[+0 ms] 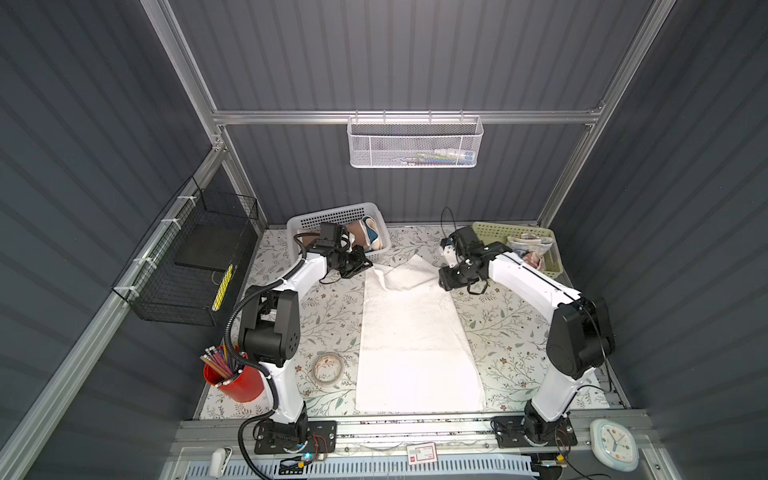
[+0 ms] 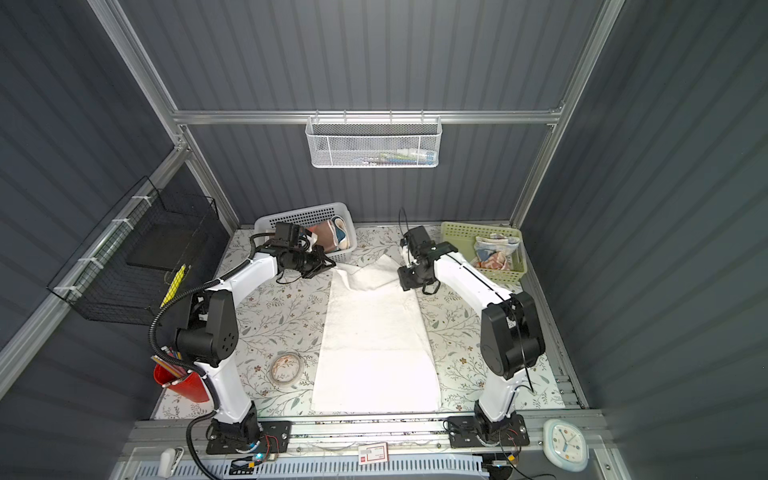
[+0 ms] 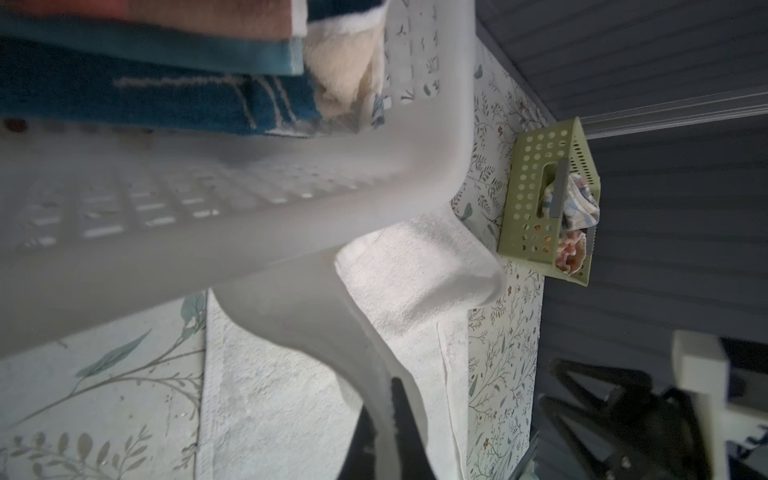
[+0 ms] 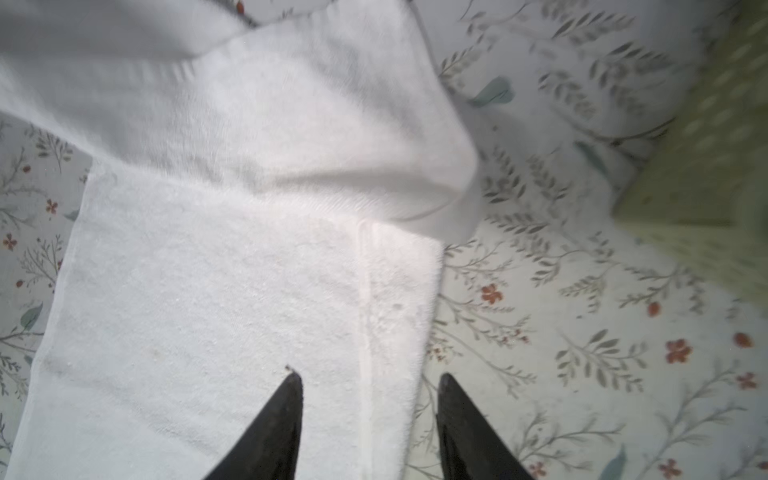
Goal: Fold and stack the towels
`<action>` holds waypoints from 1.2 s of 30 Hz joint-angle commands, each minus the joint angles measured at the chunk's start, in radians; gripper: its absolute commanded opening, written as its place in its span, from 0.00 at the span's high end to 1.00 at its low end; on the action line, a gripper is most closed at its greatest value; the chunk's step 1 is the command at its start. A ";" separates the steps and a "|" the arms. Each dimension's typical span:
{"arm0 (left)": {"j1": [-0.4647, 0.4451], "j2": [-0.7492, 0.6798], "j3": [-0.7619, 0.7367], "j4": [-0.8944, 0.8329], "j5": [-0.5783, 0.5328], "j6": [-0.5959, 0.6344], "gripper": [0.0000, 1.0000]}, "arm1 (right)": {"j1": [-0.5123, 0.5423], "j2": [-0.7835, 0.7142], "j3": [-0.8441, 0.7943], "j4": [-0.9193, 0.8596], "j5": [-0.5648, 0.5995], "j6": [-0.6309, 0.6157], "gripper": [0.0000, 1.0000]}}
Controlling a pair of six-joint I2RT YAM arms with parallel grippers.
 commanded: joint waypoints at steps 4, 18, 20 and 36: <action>0.001 0.044 0.081 -0.057 0.005 0.037 1.00 | 0.035 0.132 -0.039 0.096 0.023 0.100 0.49; 0.019 0.026 0.070 -0.107 0.015 0.096 1.00 | 0.012 0.188 -0.035 -0.006 0.287 0.063 0.67; 0.030 0.018 0.067 -0.116 0.011 0.109 1.00 | -0.013 0.154 -0.065 -0.003 0.293 0.066 0.74; 0.062 -0.020 0.036 -0.133 0.040 0.137 1.00 | -0.206 -0.114 -0.241 0.012 0.172 0.118 0.59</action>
